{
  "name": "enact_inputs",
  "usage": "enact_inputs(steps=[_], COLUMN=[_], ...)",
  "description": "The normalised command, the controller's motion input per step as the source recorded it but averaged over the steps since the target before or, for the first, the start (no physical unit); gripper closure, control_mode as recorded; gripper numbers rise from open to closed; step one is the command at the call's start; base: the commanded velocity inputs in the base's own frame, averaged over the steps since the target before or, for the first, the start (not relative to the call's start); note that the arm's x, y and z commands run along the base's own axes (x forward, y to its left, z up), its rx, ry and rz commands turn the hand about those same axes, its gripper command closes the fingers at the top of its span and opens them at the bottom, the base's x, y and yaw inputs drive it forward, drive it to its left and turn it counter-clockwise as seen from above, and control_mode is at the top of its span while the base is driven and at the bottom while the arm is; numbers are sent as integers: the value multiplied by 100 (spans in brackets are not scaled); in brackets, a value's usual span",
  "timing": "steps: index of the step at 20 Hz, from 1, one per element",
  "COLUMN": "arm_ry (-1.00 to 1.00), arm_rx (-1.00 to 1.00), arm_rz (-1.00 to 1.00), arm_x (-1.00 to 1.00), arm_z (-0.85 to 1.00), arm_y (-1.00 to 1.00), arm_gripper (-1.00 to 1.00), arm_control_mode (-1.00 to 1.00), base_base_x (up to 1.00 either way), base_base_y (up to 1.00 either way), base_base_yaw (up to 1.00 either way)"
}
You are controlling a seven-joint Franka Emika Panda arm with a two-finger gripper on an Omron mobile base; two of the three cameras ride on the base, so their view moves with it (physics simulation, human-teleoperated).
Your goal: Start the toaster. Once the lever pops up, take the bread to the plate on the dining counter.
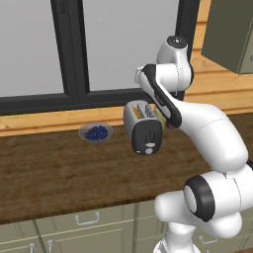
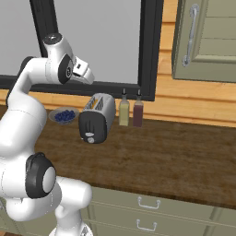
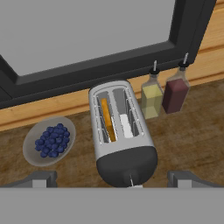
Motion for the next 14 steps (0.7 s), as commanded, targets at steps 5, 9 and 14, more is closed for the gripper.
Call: enact_inputs(steps=[5, 9, 14], arm_ry=[0, 0, 0], arm_rx=[0, 0, 0], arm_rz=[0, 0, 0], arm_x=[0, 0, 0], arm_z=[0, 0, 0], arm_y=[0, 0, 0], arm_gripper=[-100, -100, -100], arm_control_mode=[-100, -100, -100], base_base_x=[0, 0, 0], base_base_y=[0, 0, 0], base_base_yaw=[0, 0, 0])
